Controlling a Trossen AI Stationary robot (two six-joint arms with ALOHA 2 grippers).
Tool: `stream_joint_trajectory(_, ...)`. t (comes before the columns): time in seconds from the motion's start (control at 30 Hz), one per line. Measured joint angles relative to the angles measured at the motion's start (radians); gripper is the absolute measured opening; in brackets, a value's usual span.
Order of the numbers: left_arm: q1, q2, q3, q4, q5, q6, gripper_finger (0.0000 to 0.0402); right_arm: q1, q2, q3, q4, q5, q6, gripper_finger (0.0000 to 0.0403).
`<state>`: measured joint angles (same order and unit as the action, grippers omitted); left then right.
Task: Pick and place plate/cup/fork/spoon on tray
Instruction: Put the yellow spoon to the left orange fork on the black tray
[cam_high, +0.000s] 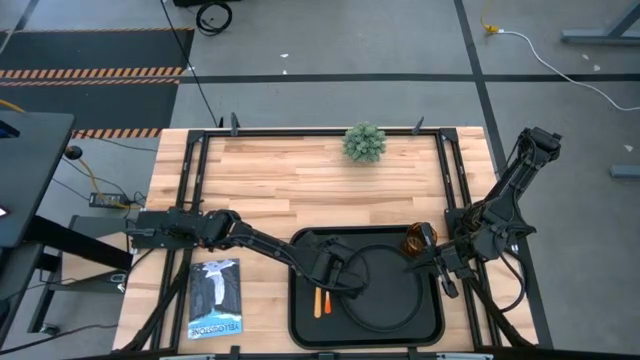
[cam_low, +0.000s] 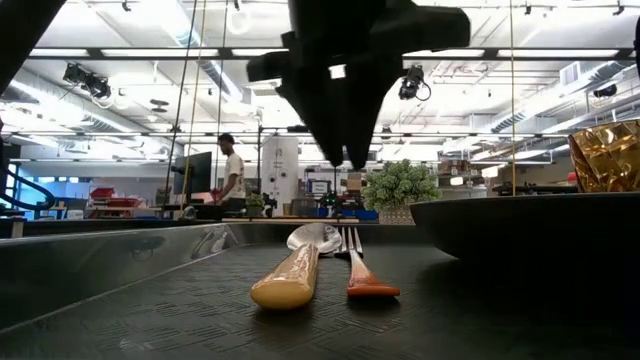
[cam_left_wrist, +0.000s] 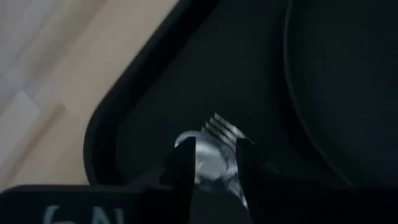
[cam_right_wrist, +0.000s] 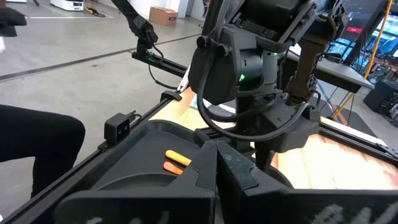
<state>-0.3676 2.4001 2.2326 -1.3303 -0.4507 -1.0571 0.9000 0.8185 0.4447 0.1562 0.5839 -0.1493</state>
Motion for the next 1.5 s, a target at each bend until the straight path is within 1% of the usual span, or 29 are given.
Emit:
stream_joint_trajectory(0.23, 0.000, 0.001, 0.000, 0.105, -0.105, 0.138, 0.0123, 0.000, 0.000, 0.000, 0.007, 0.002, 0.000, 0.0007)
stream_joint_trajectory(0.33, 0.001, 0.001, 0.000, 0.117, -0.144, 0.171, 0.0123, 0.000, 0.000, 0.000, 0.009, 0.002, 0.000, 0.0007)
stream_joint_trajectory(0.4, 0.006, 0.005, 0.000, 0.116, -0.131, 0.164, 0.0123, 0.000, 0.000, 0.000, 0.016, 0.002, 0.001, 0.0007)
stream_joint_trajectory(0.53, 0.024, 0.026, -0.002, 0.074, -0.041, 0.150, 0.0123, 0.000, 0.000, 0.000, 0.030, 0.002, 0.001, 0.0007)
stream_joint_trajectory(0.63, 0.034, 0.040, -0.002, 0.028, 0.006, 0.143, 0.0123, 0.000, 0.000, 0.000, 0.030, 0.002, 0.001, 0.0007)
stream_joint_trajectory(0.67, 0.037, 0.042, -0.002, 0.007, 0.010, 0.139, 0.0123, 0.000, 0.000, 0.000, 0.031, 0.002, 0.001, 0.0007)
stream_joint_trajectory(1.13, 0.075, 0.044, -0.002, -0.008, 0.032, 0.146, 0.0123, 0.000, 0.000, 0.000, 0.037, -0.001, 0.020, 0.0007)
stream_joint_trajectory(1.33, 0.092, 0.066, -0.001, -0.014, 0.045, 0.133, 0.0123, 0.000, 0.000, 0.000, 0.041, -0.001, 0.023, 0.0007)
stream_joint_trajectory(1.5, 0.095, 0.078, -0.001, -0.051, 0.044, 0.134, 0.0123, 0.000, 0.000, 0.000, 0.043, -0.001, 0.026, 0.0007)
